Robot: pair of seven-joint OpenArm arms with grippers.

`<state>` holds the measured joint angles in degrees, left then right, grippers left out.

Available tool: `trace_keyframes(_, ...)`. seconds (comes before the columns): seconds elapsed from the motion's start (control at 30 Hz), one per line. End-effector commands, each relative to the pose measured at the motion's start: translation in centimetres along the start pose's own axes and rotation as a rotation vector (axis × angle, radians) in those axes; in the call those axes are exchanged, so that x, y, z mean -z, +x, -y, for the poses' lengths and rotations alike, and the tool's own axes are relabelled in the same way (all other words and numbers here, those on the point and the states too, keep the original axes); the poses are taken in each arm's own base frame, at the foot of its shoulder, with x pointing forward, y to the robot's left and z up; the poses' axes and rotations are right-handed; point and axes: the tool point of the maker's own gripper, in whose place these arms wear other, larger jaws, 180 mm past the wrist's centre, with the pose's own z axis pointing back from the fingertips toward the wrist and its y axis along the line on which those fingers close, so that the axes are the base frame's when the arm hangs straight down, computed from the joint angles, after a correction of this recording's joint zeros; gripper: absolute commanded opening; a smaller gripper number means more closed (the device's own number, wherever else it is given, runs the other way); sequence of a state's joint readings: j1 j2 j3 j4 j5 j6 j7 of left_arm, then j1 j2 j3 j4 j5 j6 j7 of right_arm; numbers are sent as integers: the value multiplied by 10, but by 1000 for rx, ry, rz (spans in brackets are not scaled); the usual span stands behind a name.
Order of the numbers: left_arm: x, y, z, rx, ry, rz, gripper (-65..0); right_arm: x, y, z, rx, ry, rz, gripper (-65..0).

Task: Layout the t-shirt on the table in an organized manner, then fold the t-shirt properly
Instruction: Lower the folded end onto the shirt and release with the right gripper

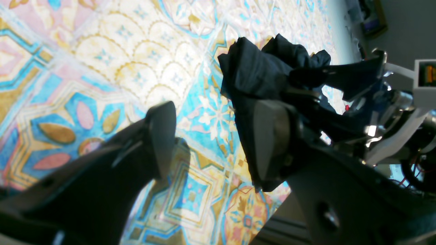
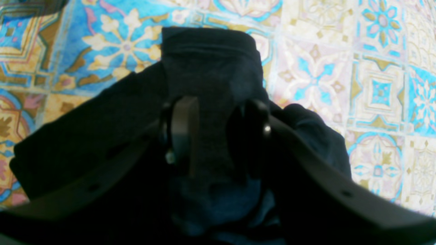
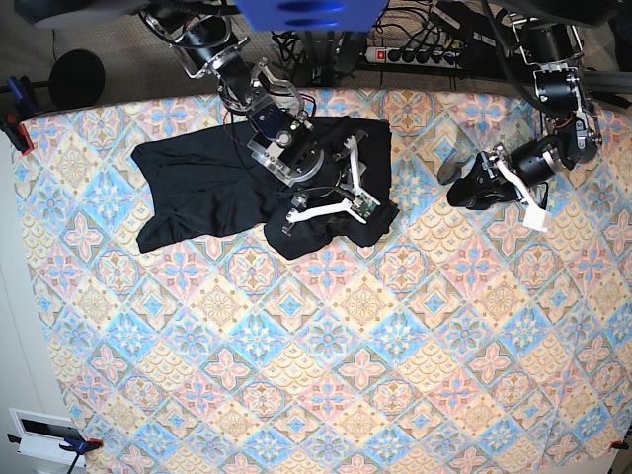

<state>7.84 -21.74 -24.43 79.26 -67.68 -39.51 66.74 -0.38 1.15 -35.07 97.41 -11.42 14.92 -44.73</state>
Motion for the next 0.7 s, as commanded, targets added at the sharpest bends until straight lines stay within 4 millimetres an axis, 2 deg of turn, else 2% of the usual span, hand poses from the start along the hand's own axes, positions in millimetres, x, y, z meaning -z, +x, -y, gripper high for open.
trace_keyframes(0.0,-4,14,3,29,-7,38,-311,-3,18,7,1,-17,57,-418)
trace_keyframes(0.27,-4,14,3,29,-7,38,-311,-3,17,5,-1,-10,56,-355)
trace_keyframes(0.43,-4,14,3,29,-7,38,-311,0,12,3,0,-3,39,-353)
trace_keyframes(0.53,-4,14,3,29,-7,38,-311,5,4,1,0,5,15,-367)
trace_keyframes(0.67,-4,14,3,29,-7,38,-311,10,-5,-2,2,15,-14,-466)
